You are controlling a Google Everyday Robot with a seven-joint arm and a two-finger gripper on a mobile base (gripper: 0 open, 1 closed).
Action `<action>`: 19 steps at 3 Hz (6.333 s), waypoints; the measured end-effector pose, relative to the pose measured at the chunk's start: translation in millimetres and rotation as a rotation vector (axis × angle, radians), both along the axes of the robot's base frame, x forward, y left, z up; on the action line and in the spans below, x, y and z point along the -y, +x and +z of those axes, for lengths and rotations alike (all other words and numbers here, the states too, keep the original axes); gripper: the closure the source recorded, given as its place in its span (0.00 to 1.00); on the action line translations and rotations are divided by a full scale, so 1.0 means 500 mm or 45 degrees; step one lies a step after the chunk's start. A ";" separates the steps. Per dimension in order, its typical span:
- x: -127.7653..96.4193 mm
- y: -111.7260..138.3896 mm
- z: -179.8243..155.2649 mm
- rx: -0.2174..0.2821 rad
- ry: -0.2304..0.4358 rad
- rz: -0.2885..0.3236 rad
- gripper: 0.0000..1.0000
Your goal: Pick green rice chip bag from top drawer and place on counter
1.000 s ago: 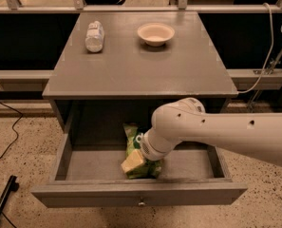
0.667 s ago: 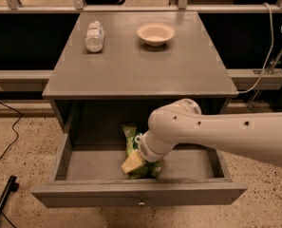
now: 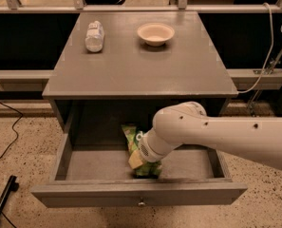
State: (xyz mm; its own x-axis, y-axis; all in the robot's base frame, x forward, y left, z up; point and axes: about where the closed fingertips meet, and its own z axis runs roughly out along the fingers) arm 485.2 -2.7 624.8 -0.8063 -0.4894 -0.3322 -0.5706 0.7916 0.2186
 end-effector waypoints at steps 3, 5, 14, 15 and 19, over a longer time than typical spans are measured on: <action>0.097 -0.024 0.191 0.203 0.444 0.056 1.00; 0.267 -0.013 0.339 0.366 0.292 0.080 1.00; 0.482 0.042 0.661 0.604 -0.173 -0.085 1.00; 0.482 0.042 0.661 0.604 -0.173 -0.085 1.00; 0.217 0.261 0.624 0.882 -0.099 0.175 1.00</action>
Offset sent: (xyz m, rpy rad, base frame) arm -0.0078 -0.0626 0.1013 0.4338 -0.2078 0.0720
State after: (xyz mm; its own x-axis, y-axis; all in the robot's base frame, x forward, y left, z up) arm 615.6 -111.3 936.6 -0.3515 -0.6148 -0.7060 -0.6537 0.7010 -0.2850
